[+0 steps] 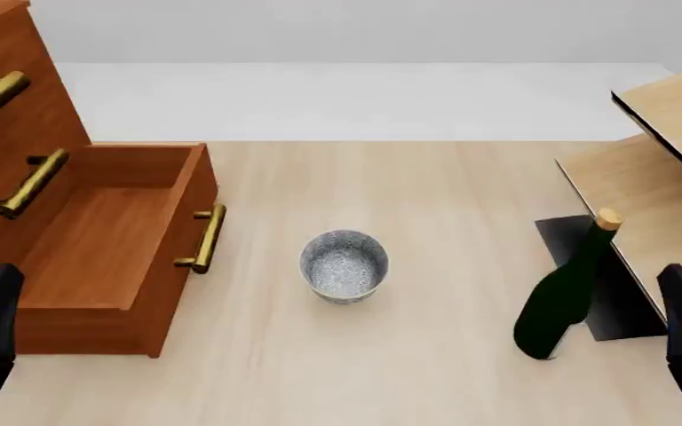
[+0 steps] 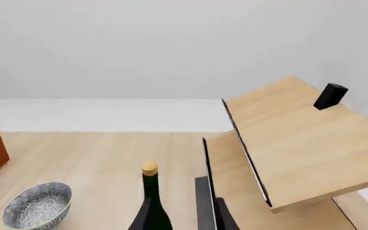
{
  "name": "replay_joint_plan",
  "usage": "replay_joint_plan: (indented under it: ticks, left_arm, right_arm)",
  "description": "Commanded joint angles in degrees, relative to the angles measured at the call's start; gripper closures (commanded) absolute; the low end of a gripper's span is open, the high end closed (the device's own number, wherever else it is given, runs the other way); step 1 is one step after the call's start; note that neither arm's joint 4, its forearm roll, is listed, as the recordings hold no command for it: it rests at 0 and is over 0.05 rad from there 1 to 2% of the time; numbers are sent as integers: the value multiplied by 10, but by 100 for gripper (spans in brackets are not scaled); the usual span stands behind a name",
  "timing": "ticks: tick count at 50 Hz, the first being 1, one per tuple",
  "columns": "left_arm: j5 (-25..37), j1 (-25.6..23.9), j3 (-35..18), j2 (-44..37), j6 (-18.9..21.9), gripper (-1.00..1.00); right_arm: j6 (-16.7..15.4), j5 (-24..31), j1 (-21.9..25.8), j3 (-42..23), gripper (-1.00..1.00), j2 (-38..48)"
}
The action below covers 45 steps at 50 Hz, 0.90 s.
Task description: Put the wine bottle in the bottom drawer of the cabinet.
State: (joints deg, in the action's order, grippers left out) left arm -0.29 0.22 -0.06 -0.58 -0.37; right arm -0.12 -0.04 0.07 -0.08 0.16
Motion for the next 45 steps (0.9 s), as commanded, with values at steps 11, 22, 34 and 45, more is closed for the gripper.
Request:
replay_joint_plan:
  ticks: [11,22,34,45]
  left_arm:
    - [-43,7,-45,-99,10,-100]
    - [-18,6,-162,-191,26,-100]
    - [12,0,-282,-311,30,-100]
    - [51,-30,-371,-401,29,-100]
  right_arm:
    - [-13,4,8,-19,-100,1]
    - [-21,1,21,-15,-100,1]
    - [-25,4,37,-10,-100,0]
    - [-28,7,38,-8,-100,1]
